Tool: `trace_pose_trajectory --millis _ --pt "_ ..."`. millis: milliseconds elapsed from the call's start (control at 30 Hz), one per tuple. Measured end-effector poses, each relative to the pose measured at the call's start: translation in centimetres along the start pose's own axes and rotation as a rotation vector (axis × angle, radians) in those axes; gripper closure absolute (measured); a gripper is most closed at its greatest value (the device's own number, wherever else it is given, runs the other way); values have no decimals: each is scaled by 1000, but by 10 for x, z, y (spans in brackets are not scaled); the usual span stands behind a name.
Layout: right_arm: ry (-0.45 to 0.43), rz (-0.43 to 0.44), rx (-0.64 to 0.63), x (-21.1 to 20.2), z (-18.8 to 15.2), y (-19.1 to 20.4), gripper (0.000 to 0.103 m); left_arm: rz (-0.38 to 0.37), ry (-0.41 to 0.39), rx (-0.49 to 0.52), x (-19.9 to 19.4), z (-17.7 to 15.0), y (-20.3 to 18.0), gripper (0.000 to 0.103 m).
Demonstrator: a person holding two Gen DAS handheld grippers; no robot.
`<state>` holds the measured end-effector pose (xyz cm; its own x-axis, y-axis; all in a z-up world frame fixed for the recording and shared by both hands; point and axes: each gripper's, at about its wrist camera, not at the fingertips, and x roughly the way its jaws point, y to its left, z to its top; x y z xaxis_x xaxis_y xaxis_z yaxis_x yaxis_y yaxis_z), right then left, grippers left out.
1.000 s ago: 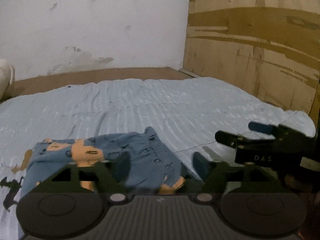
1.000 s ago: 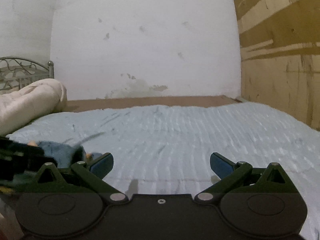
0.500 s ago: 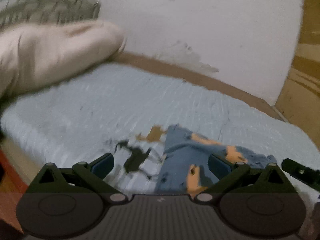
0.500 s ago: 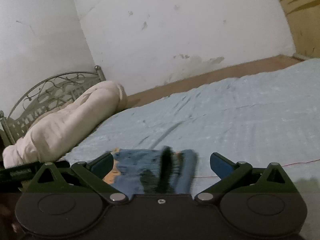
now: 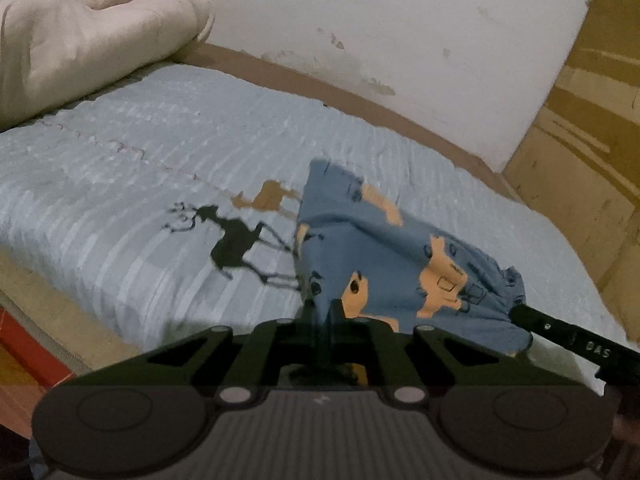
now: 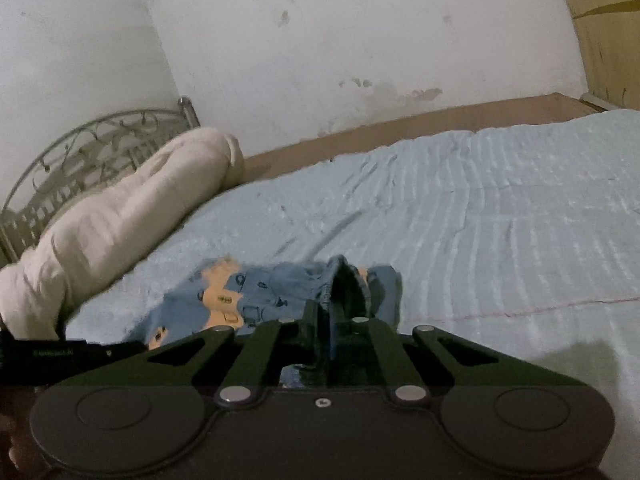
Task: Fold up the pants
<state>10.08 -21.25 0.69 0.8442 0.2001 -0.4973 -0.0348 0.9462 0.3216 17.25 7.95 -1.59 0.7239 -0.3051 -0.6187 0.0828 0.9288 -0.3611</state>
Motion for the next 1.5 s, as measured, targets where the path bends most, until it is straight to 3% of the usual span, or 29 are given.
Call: trace_pose_trajectory --millis 200,267,300,333,367,433,500,567,700,733,833,867,967,1133,1167,1200,1233,1300,1333,1367,1433,1500 --pt "59 -18 13 3 -14 -9 94 -6 -2 19 0 -7 2 98" --pt "31 -41 -30 -2 -9 -4 75 -9 -5 14 -3 -7 1 97" --pt "10 -42 -49 -4 -5 -2 70 -8 -3 16 -3 -7 1 97" --pt "-6 -34 -70 -4 2 0 55 -7 -2 21 -5 -8 0 97" --pt "-21 -15 -96 -3 9 3 37 -2 -3 31 -7 -8 -2 98" --pt "-16 64 -150 8 25 13 20 5 -7 44 -8 -8 -5 98" --pt "56 197 -205 36 44 28 19 13 -11 56 -9 -10 -7 98" --pt "124 278 -241 72 61 45 19 19 -12 57 -9 -11 -8 98" --pt "299 359 -284 148 83 82 21 25 -18 62 -11 -12 -10 99" --pt "338 373 -293 163 84 88 28 23 -18 61 -12 -12 -9 99" --pt "413 344 -324 193 78 102 86 15 -16 55 -16 -13 -8 100" --pt "402 333 -343 194 76 104 97 15 -13 58 -17 -14 -9 100" --pt "329 296 -372 187 78 105 102 27 -10 75 -20 -19 -12 100" --pt "301 181 -424 197 68 100 103 4 -35 89 -28 -24 -9 97" --pt "292 189 -396 193 69 94 98 4 -43 93 -30 -22 -9 96" --pt "263 190 -388 185 71 91 91 8 -57 91 -33 -20 -8 87" --pt "223 189 -395 171 73 88 78 10 -69 88 -35 -18 -7 69" --pt "164 182 -420 143 71 82 55 16 -87 79 -36 -14 -7 43" --pt "145 174 -432 130 69 80 37 24 -90 73 -35 -14 -7 40" --pt "121 162 -445 113 63 75 25 27 -81 74 -33 -14 -8 40" --pt "61 103 -471 82 48 63 19 37 -39 79 -26 -18 -8 39" --pt "19 -24 -495 66 28 51 13 61 -1 94 -19 -24 -8 38"
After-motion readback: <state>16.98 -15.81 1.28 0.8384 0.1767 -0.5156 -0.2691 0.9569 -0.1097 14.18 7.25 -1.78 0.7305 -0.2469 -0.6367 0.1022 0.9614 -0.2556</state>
